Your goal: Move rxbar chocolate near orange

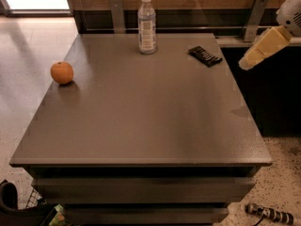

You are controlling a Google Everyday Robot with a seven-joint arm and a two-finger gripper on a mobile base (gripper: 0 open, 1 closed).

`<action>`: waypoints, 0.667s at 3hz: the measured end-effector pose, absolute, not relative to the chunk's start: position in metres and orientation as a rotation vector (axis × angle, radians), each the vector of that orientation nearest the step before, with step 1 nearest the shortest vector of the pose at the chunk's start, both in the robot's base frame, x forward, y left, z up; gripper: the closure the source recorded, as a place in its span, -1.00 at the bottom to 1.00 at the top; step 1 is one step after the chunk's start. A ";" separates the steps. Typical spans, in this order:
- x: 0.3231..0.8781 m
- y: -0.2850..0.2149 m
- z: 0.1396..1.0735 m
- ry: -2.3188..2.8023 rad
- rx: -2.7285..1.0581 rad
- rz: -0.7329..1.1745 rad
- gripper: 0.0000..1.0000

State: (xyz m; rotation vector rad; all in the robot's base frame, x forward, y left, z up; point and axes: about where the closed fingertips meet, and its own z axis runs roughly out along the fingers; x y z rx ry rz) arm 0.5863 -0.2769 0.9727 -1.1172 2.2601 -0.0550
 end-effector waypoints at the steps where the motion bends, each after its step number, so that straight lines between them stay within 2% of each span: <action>1: 0.632 -0.294 0.966 2.168 -0.909 0.020 -1.00; 2: 0.685 -0.298 0.955 2.061 -0.779 0.105 -1.00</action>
Offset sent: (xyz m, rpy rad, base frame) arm 0.1401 -0.0345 -0.0209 0.4144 -0.3062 -0.1660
